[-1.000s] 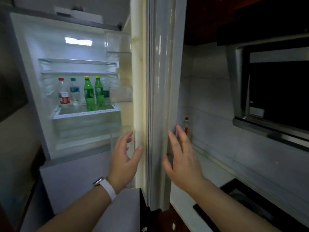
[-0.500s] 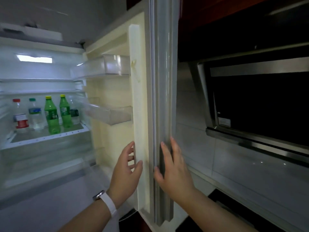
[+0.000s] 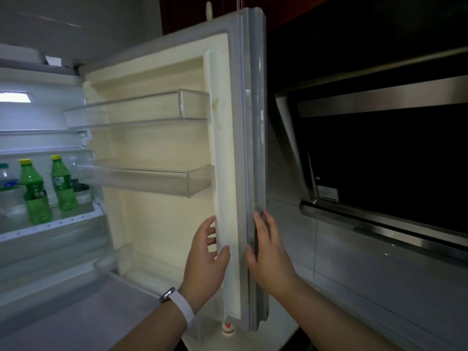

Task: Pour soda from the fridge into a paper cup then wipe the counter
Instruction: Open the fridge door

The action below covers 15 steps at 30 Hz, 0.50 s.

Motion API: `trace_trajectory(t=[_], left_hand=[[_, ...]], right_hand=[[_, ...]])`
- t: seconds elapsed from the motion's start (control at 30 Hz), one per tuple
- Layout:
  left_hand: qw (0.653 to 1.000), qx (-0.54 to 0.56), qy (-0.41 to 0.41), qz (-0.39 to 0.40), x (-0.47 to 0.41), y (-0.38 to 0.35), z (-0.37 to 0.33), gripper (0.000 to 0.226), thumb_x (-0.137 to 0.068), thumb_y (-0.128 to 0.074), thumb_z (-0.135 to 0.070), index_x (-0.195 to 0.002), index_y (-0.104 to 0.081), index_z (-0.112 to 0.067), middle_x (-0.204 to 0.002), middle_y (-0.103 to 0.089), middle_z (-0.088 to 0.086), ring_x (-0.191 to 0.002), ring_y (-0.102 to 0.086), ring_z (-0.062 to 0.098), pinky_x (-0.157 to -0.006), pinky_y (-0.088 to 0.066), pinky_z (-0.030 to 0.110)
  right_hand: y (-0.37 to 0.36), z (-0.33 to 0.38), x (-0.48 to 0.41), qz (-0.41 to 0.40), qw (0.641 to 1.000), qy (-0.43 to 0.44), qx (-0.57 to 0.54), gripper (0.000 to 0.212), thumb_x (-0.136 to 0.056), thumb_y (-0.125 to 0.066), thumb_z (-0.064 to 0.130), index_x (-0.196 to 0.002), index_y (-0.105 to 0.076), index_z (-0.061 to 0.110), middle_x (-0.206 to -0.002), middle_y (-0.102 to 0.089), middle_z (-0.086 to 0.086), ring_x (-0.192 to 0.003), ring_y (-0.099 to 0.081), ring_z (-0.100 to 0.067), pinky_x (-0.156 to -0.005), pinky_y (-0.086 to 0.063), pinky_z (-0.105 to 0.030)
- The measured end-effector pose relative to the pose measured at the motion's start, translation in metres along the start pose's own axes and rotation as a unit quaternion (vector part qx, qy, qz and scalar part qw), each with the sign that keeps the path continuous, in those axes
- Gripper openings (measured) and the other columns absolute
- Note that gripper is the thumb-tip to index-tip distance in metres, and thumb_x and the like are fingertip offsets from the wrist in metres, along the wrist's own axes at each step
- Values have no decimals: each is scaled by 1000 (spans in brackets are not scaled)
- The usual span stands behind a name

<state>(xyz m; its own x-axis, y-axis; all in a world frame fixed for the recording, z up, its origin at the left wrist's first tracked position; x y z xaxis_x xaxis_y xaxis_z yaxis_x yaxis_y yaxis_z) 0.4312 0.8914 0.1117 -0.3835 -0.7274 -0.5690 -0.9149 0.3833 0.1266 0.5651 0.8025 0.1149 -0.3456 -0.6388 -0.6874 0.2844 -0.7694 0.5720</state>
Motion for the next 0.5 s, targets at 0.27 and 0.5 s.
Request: trace_trajectory(t=[0.27, 0.5], left_hand=[[996, -71, -18, -42, -23, -20, 6, 65, -86, -64, -8, -115, -38, -60, -116, -57, -12, -99, -59, 1, -80, -59, 35], [993, -99, -32, -54, -24, -23, 3, 59, -88, -62, -8, -113, -40, -56, -114, -59, -12, -97, -58, -3, -74, -58, 22]], right_hand=[[-19, -25, -14, 19, 999, 3, 31, 69, -98, -51, 28, -155, -11, 29, -163, 1, 3, -150, 4, -19, -114, -13, -31], [-21, -28, -15, 21, 999, 21, 23, 72, -98, -51, 30, -153, -5, 34, -161, 7, 9, -149, 7, -18, -113, -15, -33]])
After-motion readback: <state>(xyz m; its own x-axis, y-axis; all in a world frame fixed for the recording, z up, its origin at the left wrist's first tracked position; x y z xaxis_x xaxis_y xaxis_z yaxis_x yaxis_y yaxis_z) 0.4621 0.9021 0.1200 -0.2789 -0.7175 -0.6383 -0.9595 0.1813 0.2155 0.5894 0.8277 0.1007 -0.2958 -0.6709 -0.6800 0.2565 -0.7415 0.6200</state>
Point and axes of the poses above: each hand's wrist, its own x-axis away from the middle knuckle, its own y-axis out of the back of the hand, z = x × y, the point moved 8 cm from there along -x, towards the middle knuckle
